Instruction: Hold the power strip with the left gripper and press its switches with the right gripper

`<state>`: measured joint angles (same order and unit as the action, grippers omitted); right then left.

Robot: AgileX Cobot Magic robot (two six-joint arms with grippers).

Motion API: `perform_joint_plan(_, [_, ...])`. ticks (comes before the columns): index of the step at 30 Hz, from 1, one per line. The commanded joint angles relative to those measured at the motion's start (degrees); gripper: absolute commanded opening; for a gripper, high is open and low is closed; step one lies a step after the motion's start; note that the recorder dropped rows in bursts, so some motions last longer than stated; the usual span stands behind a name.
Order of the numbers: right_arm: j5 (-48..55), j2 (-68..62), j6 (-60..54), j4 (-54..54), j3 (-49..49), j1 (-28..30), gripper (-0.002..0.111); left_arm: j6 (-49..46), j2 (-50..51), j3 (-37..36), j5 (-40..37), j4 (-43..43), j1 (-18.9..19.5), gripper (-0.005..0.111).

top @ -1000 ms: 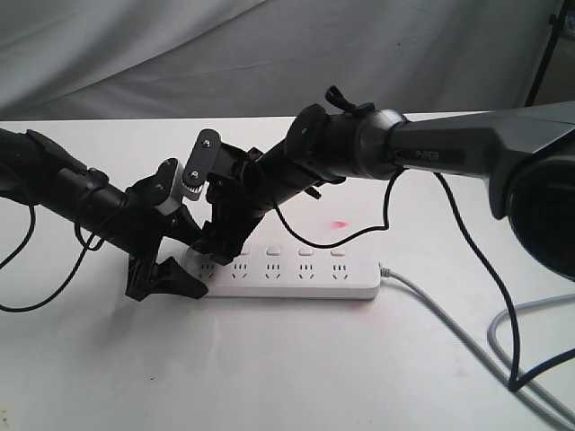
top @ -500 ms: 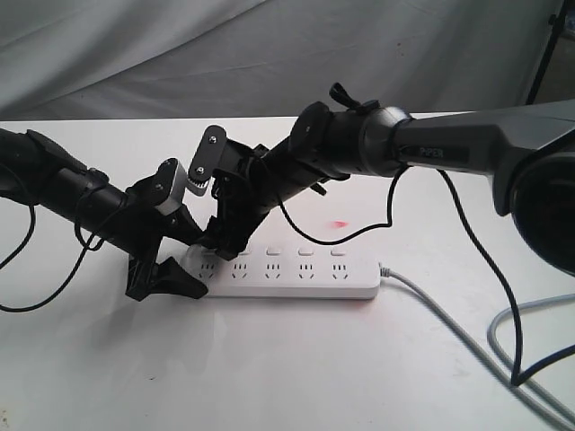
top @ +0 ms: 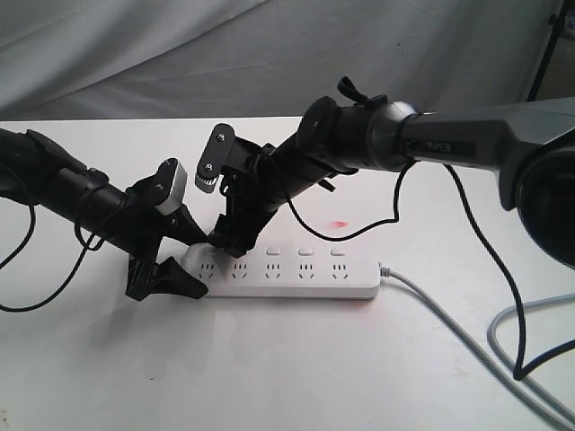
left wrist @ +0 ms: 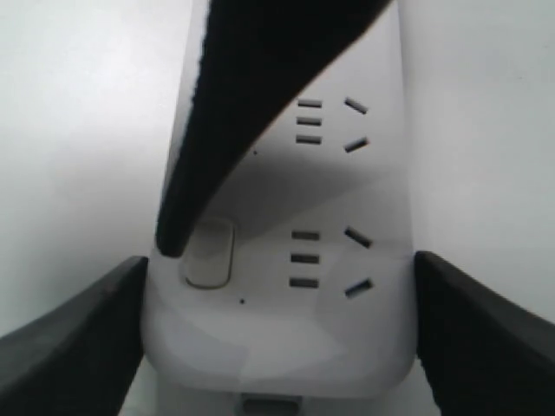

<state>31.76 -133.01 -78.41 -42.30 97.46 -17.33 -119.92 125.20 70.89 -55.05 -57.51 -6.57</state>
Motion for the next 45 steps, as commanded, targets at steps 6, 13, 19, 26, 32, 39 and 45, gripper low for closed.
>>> perform_joint_plan(6, [0.9,1.8,0.0,-2.0,0.0,0.1,0.073,-0.1,0.1,-0.2,1.2,-0.1,-0.3,0.039])
perform_joint_plan(13, [1.8,0.3,0.0,-1.9,0.0,0.0,0.073,-0.1,0.1,-0.2,1.2,-0.1,-0.3,0.039])
perform_joint_plan(19, [2.0,-0.7,0.0,-1.6,0.0,0.0,0.073,-0.1,0.1,-0.2,1.2,-0.1,-0.3,0.039])
perform_joint_plan(26, [1.2,-2.2,0.6,3.2,0.0,-0.5,0.073,-0.1,0.1,-0.2,1.2,-0.1,-0.3,0.039])
perform_joint_plan(32, [-0.6,-2.9,3.6,7.6,0.0,-1.6,0.073,-0.1,0.1,-0.2,1.2,-0.1,-0.3,0.039])
perform_joint_plan(39, [-0.5,-3.4,4.3,9.2,0.0,-2.1,0.073,-0.1,0.1,-0.2,1.2,-0.1,-0.3,0.039])
perform_joint_plan(45, [-0.7,-3.4,5.4,12.9,0.0,-2.2,0.073,-0.1,0.1,-0.2,1.2,-0.1,-0.3,0.039])
